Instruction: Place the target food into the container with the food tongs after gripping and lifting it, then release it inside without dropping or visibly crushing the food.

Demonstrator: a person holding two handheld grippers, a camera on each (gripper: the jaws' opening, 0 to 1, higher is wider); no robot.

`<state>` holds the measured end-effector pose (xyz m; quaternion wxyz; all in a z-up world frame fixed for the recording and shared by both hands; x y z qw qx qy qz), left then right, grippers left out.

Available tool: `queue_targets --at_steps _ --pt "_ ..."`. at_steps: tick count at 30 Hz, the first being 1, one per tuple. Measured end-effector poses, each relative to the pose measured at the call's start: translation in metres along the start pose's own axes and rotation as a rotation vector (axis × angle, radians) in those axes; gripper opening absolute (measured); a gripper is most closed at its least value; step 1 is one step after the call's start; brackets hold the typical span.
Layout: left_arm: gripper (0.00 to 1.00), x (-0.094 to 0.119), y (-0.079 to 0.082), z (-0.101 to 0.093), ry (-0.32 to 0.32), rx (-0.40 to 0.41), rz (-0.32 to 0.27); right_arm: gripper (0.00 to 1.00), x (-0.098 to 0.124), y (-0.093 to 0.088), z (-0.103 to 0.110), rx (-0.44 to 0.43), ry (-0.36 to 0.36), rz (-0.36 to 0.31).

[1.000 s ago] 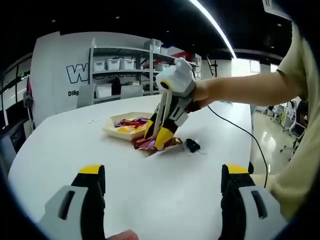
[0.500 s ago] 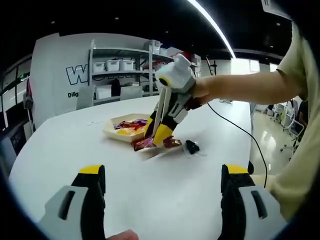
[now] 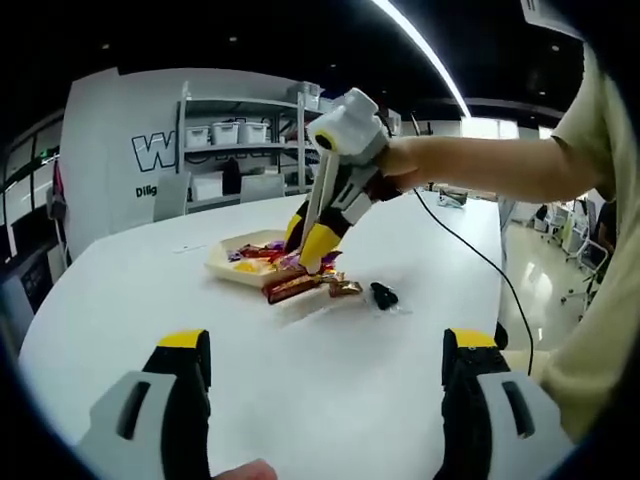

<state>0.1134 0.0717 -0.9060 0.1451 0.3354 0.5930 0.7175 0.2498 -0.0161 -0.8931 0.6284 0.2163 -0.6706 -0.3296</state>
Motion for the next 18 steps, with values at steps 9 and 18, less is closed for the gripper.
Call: queue_targets --at_steps 9,18 --pt "0.94 0.002 -0.001 0.002 0.004 0.005 -0.002 0.18 0.004 0.012 -0.016 -0.015 -0.025 -0.009" --pt "0.94 0.004 -0.003 0.003 0.009 0.008 0.001 0.18 0.008 0.028 -0.037 -0.028 -0.056 -0.027"
Point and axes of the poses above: the point that each gripper's makers call its tool centre point, and the gripper's own axes: x roughly backward along the fingers, z roughly to its left, y roughly out of its top, the point moved 3 cm from there along x, roughly backward along the fingers, and after that the axes turned 4 degrees about -x, right-handed, at the moved point
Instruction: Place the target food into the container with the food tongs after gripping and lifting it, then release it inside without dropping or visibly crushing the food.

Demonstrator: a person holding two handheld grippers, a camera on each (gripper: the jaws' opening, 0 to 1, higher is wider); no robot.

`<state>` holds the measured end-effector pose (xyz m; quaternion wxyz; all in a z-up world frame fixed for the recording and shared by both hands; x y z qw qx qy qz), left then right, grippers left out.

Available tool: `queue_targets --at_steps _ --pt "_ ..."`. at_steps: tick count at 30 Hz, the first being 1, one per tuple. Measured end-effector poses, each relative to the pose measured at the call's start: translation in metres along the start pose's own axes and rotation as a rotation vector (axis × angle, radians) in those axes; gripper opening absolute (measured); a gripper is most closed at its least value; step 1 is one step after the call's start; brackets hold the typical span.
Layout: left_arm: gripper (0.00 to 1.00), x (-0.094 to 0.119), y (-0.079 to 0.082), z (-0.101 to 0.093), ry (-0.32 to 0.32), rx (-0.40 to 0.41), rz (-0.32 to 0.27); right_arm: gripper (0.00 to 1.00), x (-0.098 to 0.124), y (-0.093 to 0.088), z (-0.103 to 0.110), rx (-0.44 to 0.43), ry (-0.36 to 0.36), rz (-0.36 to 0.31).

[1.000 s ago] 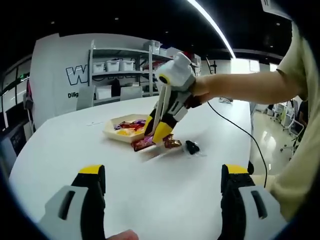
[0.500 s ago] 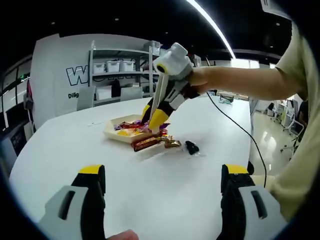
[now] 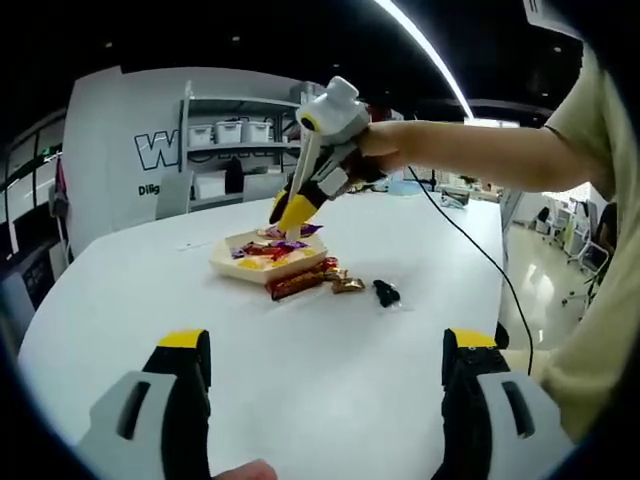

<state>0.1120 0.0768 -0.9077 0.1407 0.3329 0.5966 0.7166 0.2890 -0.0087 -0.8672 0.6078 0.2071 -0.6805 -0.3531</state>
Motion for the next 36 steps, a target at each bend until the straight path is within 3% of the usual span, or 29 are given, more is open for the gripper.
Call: queue_targets --at_steps 19,36 --pt "0.94 0.002 -0.002 0.002 0.009 0.005 0.002 0.21 -0.012 0.01 -0.026 -0.019 -0.036 -0.013" --pt "0.94 0.002 -0.003 0.002 0.006 0.006 0.004 0.2 -0.009 0.009 -0.022 -0.031 -0.032 -0.016"
Point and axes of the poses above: the point that each gripper's makers call its tool centre point, and the gripper's own axes: x roughly backward along the fingers, z roughly to its left, y roughly out of its top, the point moved 3 cm from there along x, roughly backward along the fingers, and after that the axes turned 4 degrees about -x, right-handed, at the moved point
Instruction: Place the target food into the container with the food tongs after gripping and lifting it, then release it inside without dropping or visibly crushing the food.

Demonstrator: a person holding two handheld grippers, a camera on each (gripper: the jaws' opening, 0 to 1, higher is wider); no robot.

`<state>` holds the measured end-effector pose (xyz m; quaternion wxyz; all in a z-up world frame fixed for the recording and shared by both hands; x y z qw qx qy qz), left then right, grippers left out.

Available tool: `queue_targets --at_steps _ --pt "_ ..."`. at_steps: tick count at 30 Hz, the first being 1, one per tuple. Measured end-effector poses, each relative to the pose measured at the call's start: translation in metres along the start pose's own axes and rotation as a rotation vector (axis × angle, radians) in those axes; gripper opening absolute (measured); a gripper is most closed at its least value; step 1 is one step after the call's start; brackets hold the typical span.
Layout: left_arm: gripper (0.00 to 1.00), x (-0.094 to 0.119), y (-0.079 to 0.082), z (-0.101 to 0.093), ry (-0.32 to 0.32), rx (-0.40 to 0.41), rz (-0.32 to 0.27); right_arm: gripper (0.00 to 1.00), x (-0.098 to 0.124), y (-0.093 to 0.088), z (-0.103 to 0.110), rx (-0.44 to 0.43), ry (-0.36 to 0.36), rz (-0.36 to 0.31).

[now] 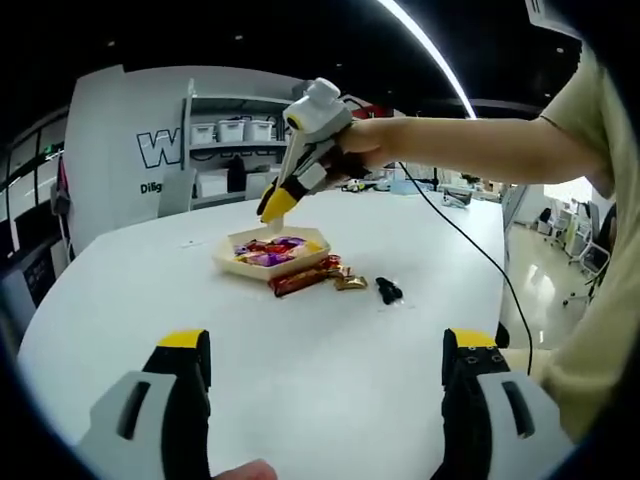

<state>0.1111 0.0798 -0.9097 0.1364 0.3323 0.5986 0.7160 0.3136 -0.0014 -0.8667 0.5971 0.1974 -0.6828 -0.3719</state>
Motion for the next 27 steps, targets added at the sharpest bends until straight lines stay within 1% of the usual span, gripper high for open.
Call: queue_targets --at_steps 15,27 --pt "0.94 -0.001 0.002 -0.003 -0.005 -0.005 -0.001 0.2 0.009 -0.017 0.015 0.008 0.016 0.007" --pt "0.94 -0.003 0.003 -0.006 -0.011 -0.012 0.0 0.2 0.018 -0.037 0.028 -0.008 0.022 0.011"
Point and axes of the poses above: the point that each gripper's makers call its tool centre point, and the gripper's own axes: x roughly backward along the fingers, z roughly to its left, y roughly out of its top, the point moved 3 cm from there along x, roughly backward along the fingers, and after that the axes turned 4 degrees about -x, right-handed, at the moved point
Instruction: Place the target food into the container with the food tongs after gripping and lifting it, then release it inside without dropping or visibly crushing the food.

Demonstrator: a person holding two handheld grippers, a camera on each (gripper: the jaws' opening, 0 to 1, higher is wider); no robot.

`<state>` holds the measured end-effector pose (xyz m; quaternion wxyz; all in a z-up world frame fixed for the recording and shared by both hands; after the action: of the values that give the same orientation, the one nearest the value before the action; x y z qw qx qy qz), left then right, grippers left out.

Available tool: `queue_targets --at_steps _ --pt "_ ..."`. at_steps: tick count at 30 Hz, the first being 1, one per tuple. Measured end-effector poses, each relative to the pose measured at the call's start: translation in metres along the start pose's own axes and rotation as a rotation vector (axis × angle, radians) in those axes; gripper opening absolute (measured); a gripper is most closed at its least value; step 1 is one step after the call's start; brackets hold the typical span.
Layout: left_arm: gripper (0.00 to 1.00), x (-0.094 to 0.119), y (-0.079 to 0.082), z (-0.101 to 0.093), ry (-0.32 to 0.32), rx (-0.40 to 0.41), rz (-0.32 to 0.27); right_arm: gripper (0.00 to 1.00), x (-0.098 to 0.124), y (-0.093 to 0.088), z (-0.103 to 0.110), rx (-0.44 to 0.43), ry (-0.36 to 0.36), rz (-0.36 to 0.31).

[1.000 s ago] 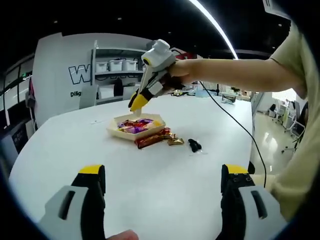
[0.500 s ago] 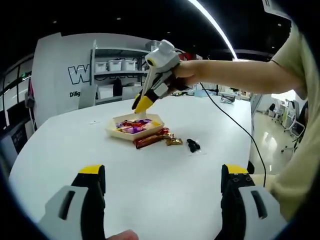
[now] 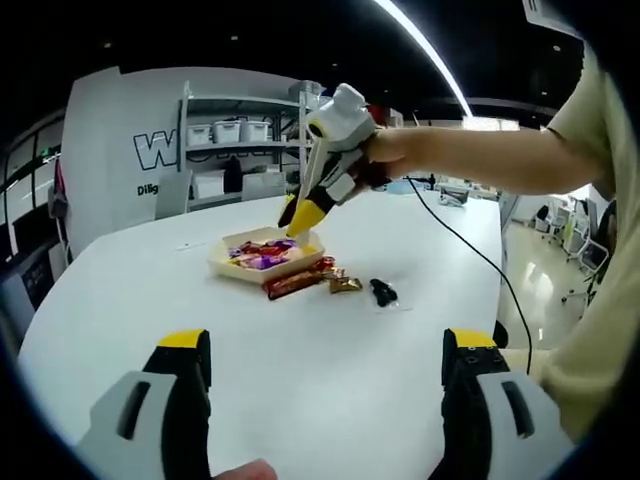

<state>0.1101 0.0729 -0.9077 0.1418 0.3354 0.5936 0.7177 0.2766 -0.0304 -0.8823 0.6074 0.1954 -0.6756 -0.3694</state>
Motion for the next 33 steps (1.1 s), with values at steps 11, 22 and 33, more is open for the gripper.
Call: queue_targets --at_steps 11,22,33 --pt "0.94 -0.003 0.003 -0.002 -0.006 -0.005 -0.001 0.21 0.008 -0.018 0.011 -0.035 -0.012 -0.003" --pt "0.93 -0.005 0.0 -0.004 -0.009 -0.001 0.003 0.21 0.014 -0.038 0.022 -0.079 -0.031 0.01" --pt "0.93 -0.007 -0.001 -0.004 -0.01 0.002 0.002 0.21 0.018 -0.054 0.031 -0.129 -0.054 0.015"
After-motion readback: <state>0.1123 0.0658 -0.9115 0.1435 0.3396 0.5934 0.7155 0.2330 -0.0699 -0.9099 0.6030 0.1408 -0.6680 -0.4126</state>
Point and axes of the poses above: the point that each gripper's makers call its tool centre point, and the gripper's own axes: x roughly backward along the fingers, z roughly to its left, y roughly out of its top, the point moved 3 cm from there along x, roughly backward along the fingers, and after that the axes turned 4 degrees about -x, right-handed, at the moved point
